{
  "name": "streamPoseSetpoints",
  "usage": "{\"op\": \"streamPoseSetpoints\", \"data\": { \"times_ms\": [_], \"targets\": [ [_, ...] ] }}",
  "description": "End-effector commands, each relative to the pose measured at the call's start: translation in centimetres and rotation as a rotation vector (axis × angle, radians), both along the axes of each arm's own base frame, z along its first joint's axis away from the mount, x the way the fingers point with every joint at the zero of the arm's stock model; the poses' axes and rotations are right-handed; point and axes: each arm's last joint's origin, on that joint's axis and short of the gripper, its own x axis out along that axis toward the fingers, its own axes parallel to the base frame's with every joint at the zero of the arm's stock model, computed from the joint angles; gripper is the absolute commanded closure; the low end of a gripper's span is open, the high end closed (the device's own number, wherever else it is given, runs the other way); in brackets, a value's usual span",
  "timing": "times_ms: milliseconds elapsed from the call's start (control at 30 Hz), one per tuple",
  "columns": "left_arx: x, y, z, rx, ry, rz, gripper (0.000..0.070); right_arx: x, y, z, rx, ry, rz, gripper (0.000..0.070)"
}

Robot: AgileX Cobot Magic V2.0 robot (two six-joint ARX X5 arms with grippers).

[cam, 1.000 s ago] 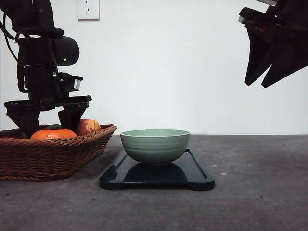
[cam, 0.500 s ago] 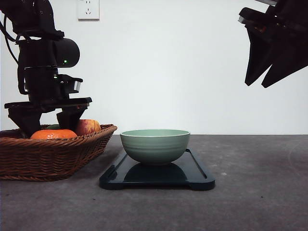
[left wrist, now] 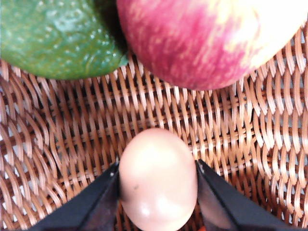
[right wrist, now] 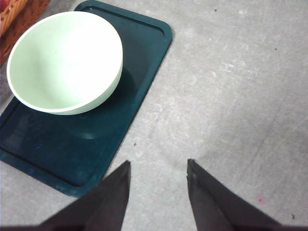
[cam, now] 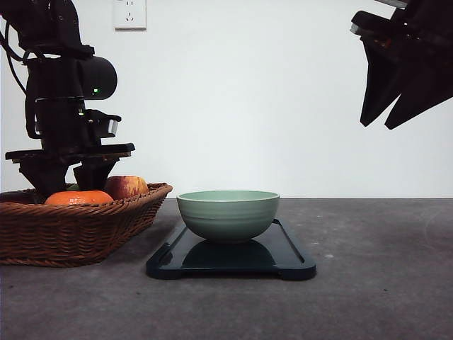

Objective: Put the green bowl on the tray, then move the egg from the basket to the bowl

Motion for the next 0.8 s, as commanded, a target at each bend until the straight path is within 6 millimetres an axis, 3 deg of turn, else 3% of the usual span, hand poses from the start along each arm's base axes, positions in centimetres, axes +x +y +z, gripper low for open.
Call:
{"op": "streamPoseSetpoints", "data": {
  "times_ms": [0,333,767],
  "targets": [
    [0.5,-0.2,-0.3,0.006,0.006,0.004,0.0513,0.1,0.2,0.1,0.010,-0.003,-0.002,0.0473],
    [0.3,-0.1,1.0,-0.018,-0.033,-0.004,0.0513,0.1,0.2,0.1,0.009,-0.002,-0.002,0.0473],
    [-2.9,0.3,8.7,-0.081,-0.250,-0.017,0.0513,0.1,0.2,0.1,0.010,-0.003,-0.002,0.0473]
  ]
}}
